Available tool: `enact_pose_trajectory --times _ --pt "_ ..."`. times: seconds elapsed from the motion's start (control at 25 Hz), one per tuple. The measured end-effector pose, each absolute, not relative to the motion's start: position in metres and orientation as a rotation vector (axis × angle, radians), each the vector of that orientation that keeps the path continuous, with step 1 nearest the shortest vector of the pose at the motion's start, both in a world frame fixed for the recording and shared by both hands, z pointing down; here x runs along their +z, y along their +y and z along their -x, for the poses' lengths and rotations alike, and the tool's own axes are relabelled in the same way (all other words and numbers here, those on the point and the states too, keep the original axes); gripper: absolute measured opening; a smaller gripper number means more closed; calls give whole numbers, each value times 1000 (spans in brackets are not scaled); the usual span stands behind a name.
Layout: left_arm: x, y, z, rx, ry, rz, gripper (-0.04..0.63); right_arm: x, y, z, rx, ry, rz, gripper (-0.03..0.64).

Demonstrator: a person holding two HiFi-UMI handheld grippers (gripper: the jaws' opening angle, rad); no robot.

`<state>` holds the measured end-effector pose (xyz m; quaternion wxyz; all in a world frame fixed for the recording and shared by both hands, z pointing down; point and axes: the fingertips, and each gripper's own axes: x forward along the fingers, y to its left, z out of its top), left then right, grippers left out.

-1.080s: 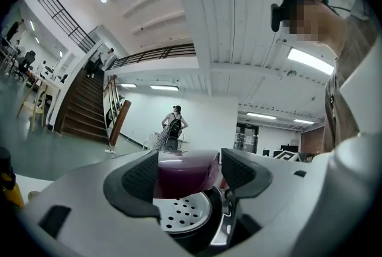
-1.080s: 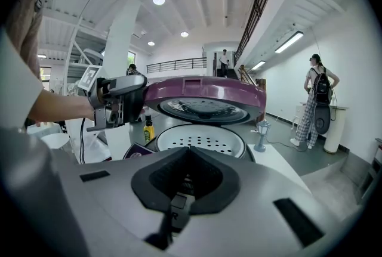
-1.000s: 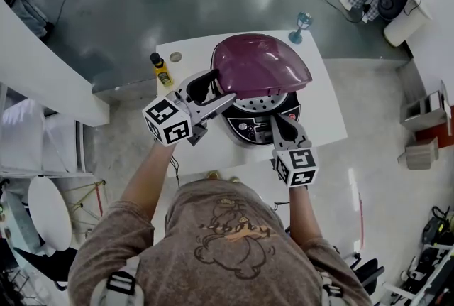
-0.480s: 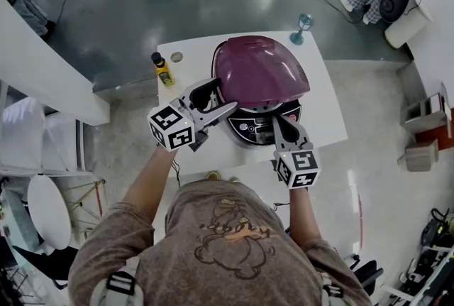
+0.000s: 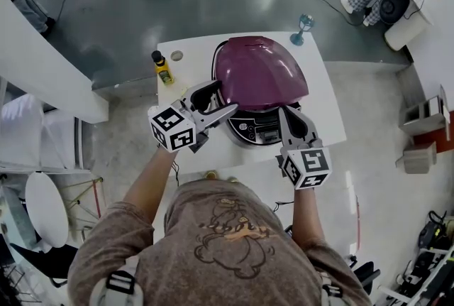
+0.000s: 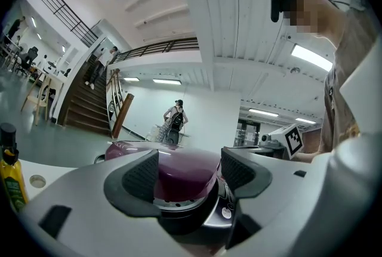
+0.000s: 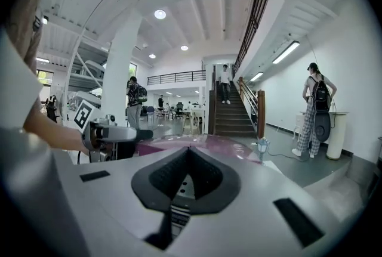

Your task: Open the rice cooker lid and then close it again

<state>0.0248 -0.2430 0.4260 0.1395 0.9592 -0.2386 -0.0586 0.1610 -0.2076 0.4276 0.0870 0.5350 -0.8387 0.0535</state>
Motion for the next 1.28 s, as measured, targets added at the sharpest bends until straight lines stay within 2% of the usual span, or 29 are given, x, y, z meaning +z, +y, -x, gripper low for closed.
enact_pose_trajectory --times 1.28 --pt "447 -237 -29 -108 -686 -2728 327 458 -225 -174 232 -2403 -1554 5"
